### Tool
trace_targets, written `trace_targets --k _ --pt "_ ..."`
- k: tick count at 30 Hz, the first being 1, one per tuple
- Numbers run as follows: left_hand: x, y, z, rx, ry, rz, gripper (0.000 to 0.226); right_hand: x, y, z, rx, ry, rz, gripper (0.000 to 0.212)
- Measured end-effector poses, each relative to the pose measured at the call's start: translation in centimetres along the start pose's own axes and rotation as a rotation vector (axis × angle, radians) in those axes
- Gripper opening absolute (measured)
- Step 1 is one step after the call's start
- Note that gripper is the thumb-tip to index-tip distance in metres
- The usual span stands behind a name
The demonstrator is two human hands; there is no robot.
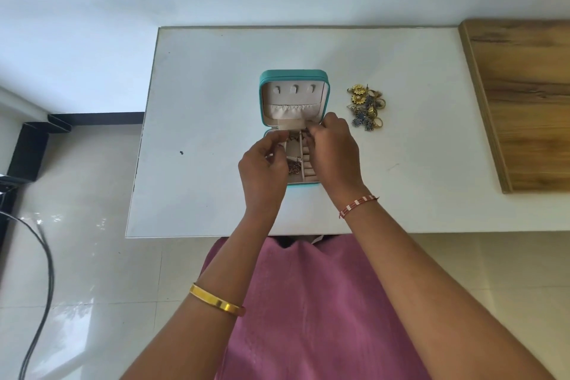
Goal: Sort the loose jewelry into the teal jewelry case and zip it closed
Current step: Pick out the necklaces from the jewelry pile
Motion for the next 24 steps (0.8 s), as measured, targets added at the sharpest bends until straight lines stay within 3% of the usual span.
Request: trace_targets --k 6,10,16,24 --pt "0.3 -1.3 0.0 0.01 -0.002 0.037 0.029 0.0 1.2 -0.3 -0.166 -0.004 -0.08 0.017" --pt "0.5 -1.4 0.1 0.004 -0.009 0.043 0.028 0.3 2.4 0.8 -0.508 0.045 -0.161 0.004" --pt "0.9 0.5 -0.1 0.01 -0.063 0.026 0.029 0.6 2.1 2.5 -1.03 -0.012 -0.258 0.025" --pt "0.2 5.0 0.4 -0.004 -0.144 -0.068 0.027 0.9 -0.9 8.0 -1.185 -0.04 -0.185 0.022"
Point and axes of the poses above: each hand's wrist, its own x-axis away from the middle knuckle, its own z-axis out of the back of the hand, y = z × x, the point moved 8 cm from there along -x, towards the middle knuckle, and after that the axes turned 9 degrees about -y, right-handed, at the moved point
